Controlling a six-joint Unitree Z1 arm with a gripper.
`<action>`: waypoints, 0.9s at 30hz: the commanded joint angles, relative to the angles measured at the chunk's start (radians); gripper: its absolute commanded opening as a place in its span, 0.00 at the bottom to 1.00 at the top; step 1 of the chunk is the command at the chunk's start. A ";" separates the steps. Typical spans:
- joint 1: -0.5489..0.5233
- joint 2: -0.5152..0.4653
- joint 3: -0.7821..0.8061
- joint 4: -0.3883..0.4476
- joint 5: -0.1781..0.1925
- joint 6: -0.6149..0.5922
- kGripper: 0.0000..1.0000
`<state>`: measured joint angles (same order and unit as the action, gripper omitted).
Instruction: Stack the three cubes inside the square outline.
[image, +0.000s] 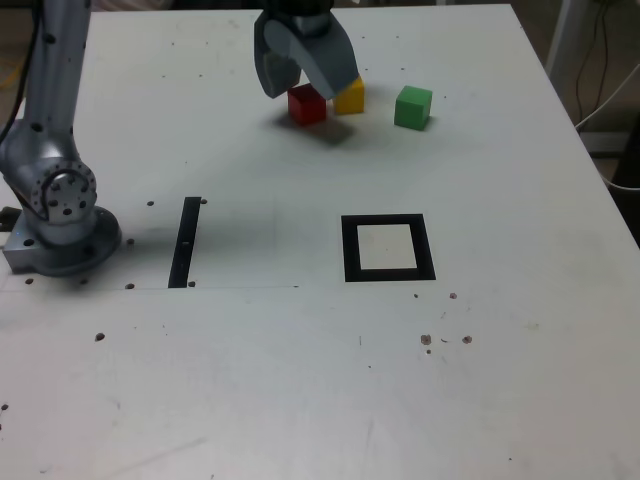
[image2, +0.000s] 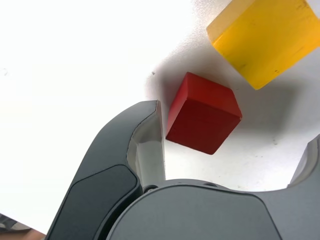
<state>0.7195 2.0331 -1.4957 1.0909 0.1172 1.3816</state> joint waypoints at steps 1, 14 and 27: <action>0.000 0.006 0.009 -0.006 -0.007 0.000 0.99; 0.004 0.007 0.106 -0.095 -0.039 -0.009 0.99; 0.003 0.006 0.129 -0.132 -0.032 -0.028 0.86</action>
<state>0.7212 2.0390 -1.3642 0.9624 0.0820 1.3581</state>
